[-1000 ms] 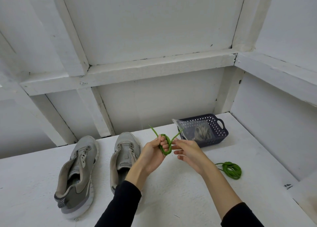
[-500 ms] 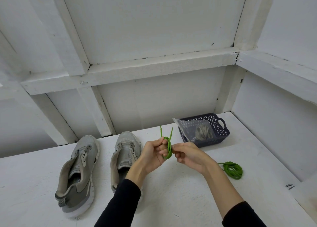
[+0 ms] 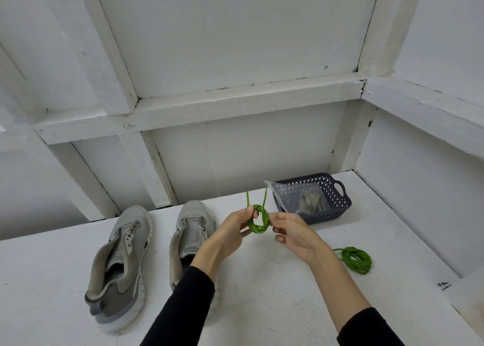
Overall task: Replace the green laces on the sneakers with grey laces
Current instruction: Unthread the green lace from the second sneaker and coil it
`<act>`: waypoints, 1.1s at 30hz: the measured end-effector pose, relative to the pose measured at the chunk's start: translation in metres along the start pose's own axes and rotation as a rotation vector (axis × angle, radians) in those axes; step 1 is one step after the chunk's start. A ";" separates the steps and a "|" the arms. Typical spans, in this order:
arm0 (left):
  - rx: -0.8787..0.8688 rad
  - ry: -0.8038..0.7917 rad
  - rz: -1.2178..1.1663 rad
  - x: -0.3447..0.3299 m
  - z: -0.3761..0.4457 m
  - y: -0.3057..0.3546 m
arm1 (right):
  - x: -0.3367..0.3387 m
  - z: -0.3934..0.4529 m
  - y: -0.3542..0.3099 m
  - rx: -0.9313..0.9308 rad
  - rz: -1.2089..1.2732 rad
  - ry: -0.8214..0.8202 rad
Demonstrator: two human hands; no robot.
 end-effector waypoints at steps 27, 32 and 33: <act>-0.207 0.166 0.467 -0.002 0.011 -0.005 | 0.001 0.005 -0.005 0.179 -0.469 0.008; -0.303 0.251 0.714 0.003 0.011 -0.007 | 0.005 0.007 0.000 0.082 -0.205 -0.110; -0.337 0.287 0.740 0.002 0.011 -0.006 | 0.005 0.008 0.002 0.076 -0.154 -0.097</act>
Point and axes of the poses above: each hand's wrist, its own z-axis towards the middle knuckle, its own x-axis out of the back of the hand, y = z × x, the point moved 3 cm from there along z, towards the middle knuckle
